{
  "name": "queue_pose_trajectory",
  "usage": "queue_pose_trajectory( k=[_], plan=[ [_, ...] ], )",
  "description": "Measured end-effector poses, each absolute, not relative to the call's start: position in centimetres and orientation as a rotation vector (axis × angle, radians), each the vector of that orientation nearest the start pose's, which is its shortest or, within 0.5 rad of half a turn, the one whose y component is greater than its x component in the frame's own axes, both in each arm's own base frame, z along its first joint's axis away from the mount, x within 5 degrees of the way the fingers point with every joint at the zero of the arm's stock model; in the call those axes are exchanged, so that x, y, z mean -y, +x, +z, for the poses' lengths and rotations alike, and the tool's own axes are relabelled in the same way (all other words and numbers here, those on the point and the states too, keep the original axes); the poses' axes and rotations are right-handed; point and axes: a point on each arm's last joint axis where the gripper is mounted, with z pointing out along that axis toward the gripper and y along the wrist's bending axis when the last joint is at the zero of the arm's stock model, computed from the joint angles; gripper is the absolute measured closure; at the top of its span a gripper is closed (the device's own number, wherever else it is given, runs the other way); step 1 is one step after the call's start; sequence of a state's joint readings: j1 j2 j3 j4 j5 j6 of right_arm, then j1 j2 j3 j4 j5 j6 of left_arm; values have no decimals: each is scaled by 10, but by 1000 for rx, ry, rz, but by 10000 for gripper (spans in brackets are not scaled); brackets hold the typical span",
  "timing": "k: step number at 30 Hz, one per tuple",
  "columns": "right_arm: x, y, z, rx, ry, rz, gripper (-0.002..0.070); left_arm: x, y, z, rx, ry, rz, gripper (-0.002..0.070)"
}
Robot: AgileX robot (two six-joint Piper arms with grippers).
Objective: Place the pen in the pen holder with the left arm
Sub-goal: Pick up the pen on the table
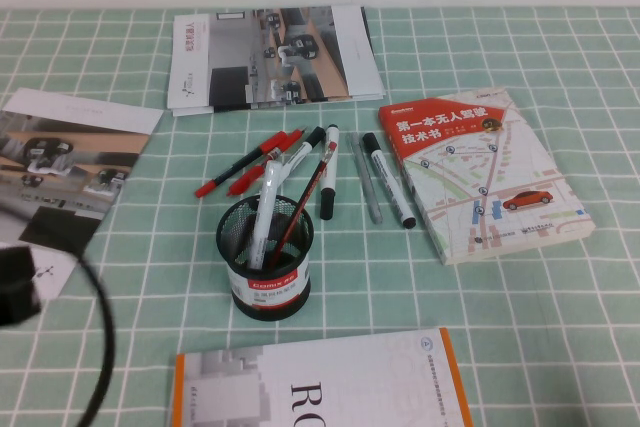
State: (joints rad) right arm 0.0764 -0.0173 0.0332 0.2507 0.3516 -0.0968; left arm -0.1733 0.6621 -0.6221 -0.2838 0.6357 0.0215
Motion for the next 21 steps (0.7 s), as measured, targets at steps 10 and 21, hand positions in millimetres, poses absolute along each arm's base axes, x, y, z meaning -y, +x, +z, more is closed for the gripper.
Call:
queue_pose_trajectory(
  k=[10,21],
  plan=[
    [-12,52,172,-1846,-2,229,696,57,216,350,-2384,235,-358,678],
    [-12,52,172,-1846,-2,229,696,81,345,342,-2574,559,-233,678]
  ],
)
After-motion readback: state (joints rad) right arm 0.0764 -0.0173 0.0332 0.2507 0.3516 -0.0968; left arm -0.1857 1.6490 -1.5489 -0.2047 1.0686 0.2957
